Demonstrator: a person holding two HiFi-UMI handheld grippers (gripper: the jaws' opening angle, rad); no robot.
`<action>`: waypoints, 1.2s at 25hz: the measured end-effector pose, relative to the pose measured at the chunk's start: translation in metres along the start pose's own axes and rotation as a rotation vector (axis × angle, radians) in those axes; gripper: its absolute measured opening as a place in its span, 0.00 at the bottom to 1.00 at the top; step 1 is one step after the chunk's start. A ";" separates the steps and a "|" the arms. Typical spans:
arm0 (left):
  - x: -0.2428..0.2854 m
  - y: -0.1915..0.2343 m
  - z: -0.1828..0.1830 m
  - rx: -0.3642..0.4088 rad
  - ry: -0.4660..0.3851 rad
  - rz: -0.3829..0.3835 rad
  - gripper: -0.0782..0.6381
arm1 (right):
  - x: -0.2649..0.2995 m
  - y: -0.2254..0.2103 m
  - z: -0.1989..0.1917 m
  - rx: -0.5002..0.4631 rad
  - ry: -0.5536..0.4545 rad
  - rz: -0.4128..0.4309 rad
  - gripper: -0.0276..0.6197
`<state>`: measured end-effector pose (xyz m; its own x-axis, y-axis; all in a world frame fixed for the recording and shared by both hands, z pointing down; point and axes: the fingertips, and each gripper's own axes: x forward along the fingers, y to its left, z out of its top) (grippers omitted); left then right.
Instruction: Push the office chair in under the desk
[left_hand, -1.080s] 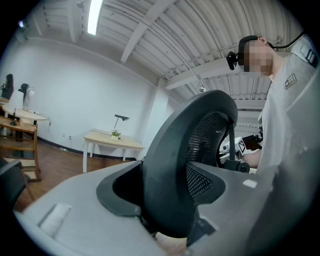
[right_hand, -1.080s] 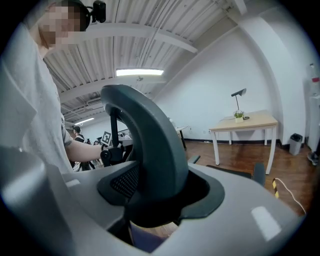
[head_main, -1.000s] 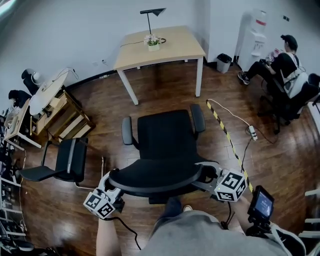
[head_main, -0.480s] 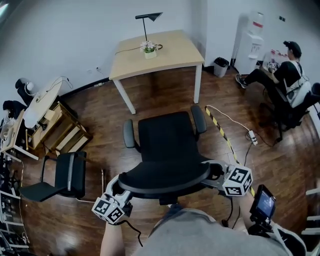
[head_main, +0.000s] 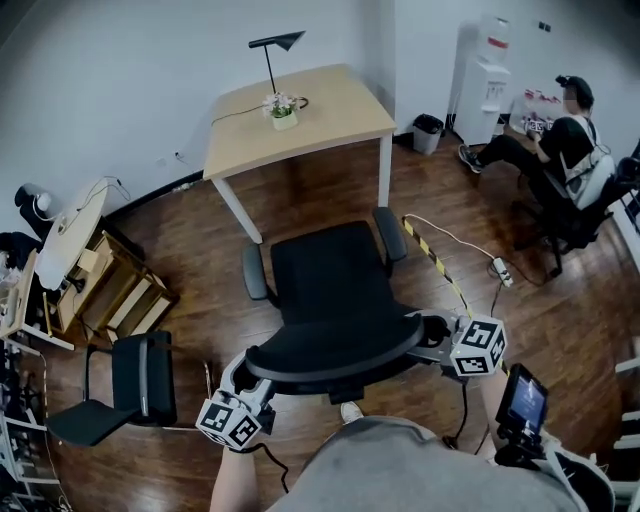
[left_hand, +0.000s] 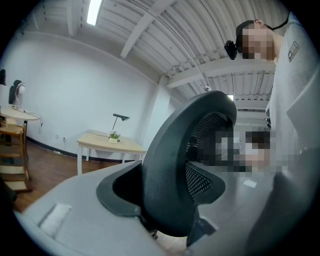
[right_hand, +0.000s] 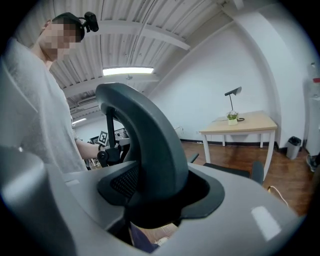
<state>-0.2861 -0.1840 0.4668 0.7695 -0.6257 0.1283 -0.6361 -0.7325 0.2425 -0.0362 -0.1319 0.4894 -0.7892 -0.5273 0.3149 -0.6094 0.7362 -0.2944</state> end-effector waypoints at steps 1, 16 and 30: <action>0.005 0.005 0.001 -0.001 -0.001 -0.004 0.46 | 0.004 -0.005 0.003 0.002 -0.002 -0.003 0.43; 0.059 0.055 0.021 0.003 -0.011 -0.023 0.46 | 0.035 -0.064 0.032 0.005 -0.029 -0.036 0.43; 0.125 0.109 0.042 0.008 -0.018 -0.017 0.46 | 0.067 -0.136 0.068 0.027 -0.063 -0.023 0.42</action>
<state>-0.2619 -0.3538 0.4688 0.7793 -0.6175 0.1070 -0.6231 -0.7453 0.2373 -0.0116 -0.2961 0.4897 -0.7775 -0.5702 0.2652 -0.6288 0.7124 -0.3118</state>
